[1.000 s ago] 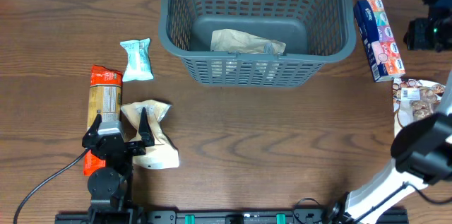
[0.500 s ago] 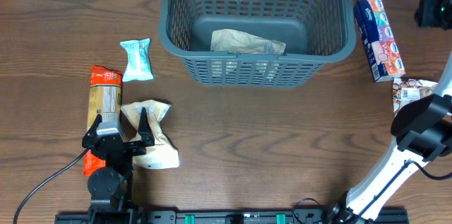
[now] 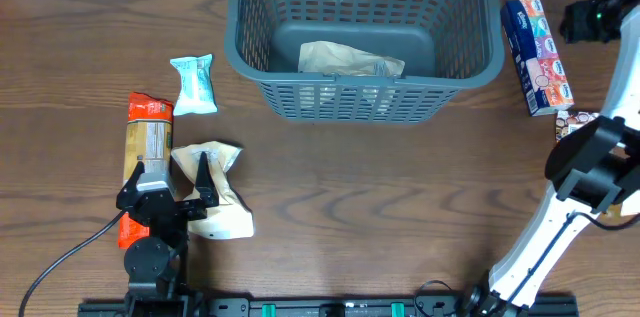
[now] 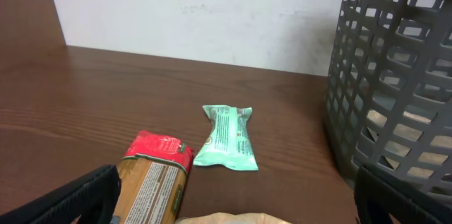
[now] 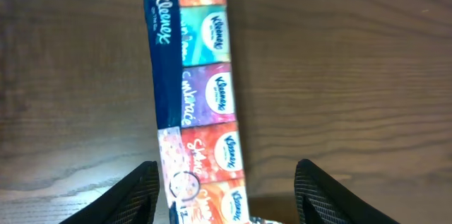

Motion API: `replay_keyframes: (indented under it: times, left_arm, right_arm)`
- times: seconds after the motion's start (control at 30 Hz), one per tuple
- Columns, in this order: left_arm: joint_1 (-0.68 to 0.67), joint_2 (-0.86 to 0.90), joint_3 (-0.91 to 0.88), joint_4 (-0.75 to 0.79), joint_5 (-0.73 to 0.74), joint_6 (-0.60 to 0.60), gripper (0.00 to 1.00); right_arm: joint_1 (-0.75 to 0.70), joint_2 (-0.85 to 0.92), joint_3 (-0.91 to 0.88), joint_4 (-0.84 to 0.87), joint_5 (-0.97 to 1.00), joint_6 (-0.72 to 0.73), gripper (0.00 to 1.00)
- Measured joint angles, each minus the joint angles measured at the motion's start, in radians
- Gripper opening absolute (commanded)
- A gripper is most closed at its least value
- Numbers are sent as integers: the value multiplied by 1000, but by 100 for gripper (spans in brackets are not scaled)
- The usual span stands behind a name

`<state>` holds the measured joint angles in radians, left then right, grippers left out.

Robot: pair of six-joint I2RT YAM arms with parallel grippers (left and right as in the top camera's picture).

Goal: Pack container
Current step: 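Move the right gripper to the blue Kleenex pack and grasp it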

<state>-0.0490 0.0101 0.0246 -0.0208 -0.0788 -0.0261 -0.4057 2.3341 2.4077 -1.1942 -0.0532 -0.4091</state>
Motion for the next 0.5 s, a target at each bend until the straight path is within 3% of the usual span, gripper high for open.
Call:
replay_keyframes:
  times: [0.5]
  left_arm:
    - [0,0,0,0,0,0,99]
  right_arm:
    - [20,112,0,40,0,-1,60]
